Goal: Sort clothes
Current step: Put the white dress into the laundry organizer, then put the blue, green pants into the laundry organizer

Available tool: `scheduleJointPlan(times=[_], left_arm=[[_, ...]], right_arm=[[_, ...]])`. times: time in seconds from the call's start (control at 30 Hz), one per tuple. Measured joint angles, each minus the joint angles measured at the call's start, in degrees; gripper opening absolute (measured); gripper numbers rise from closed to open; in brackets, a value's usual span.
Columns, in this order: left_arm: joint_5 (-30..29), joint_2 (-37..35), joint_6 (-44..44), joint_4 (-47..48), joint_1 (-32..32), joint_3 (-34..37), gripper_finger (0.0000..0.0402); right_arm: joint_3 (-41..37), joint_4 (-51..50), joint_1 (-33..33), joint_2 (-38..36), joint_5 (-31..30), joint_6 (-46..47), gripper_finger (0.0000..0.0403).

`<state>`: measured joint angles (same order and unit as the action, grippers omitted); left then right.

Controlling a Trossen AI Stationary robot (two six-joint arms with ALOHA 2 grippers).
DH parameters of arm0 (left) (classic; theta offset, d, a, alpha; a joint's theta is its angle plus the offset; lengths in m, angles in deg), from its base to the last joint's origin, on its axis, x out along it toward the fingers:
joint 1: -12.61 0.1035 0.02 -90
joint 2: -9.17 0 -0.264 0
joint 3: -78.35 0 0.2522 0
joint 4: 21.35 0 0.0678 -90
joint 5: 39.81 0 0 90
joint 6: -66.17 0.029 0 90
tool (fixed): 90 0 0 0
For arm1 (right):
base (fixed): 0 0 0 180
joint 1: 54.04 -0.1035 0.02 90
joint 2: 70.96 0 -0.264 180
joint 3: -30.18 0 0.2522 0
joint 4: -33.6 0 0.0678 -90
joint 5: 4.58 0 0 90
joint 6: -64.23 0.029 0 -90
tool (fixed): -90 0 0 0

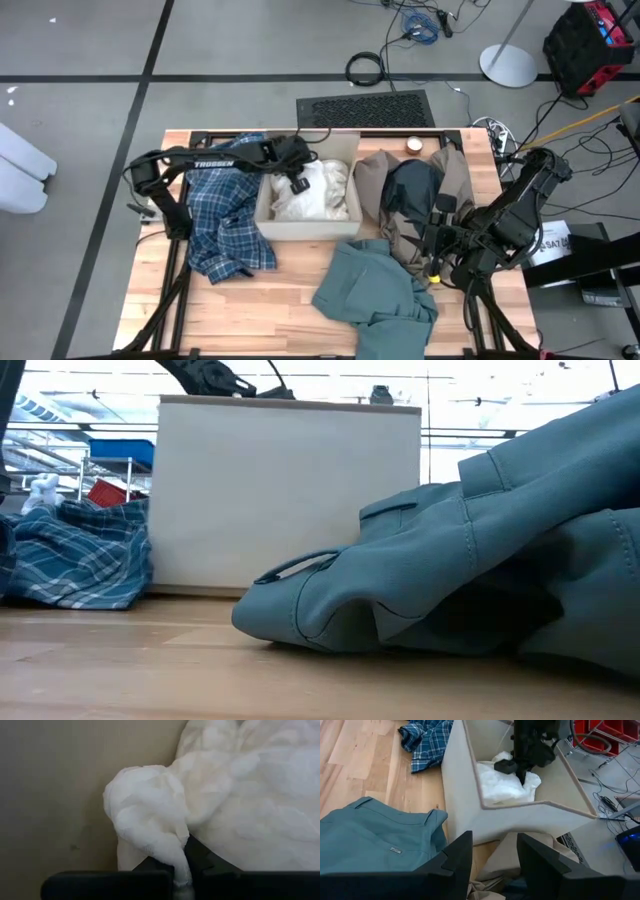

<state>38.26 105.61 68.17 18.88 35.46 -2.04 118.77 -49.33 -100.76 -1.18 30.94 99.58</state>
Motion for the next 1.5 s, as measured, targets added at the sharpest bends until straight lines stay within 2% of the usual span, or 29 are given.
scheduleJointPlan(times=[0.17, 0.27, 0.5, 0.67, 0.8, 0.97, 1.27, 1.37, 1.5], left_arm=[[-0.48, 2.8, -2.11, 0.06, 0.37, 0.0, 0.0013], [-0.45, 3.37, -3.07, -0.03, 0.12, 0.0, 0.0028], [-0.51, 2.58, -3.06, 2.17, -1.97, -1.33, 0.0109], [-0.45, 2.47, -3.22, 11.96, -3.59, -7.97, 0.0171], [0.1, 2.47, -3.21, 19.27, -5.03, -15.14, 0.0204], [1.99, 2.47, -2.98, 27.27, -6.96, -26.35, 0.0211], [1.03, 2.37, -3.04, 42.65, -10.89, -46.39, 0.0212], [1.17, 1.07, -5.18, 47.76, -13.4, -49.62, 0.0212], [0.89, -2.43, -13.91, 54.77, -19.04, -47.99, 0.0212]], right_arm=[[0.0, 0.04, 0.0, 0.0, -0.74, 0.0, 0.0141], [0.0, 0.04, 0.0, 0.0, -0.8, 0.0, 0.0141], [0.0, 0.04, 0.0, 0.0, -0.92, 0.0, 0.0141], [0.0, 0.04, 0.0, 0.0, -0.94, 0.0, 0.0141], [0.0, 0.09, 0.0, 0.0, -0.94, 0.0, 0.0141], [0.0, 0.12, 0.0, 0.0, -0.92, 0.02, 0.0141], [0.0, 0.15, 0.0, 0.0, -0.89, 0.02, 0.0141], [0.0, 0.15, 0.0, 0.0, -0.59, 0.07, 0.0141], [-0.25, 0.31, 0.0, 0.0, 1.72, 1.42, 0.0141]])
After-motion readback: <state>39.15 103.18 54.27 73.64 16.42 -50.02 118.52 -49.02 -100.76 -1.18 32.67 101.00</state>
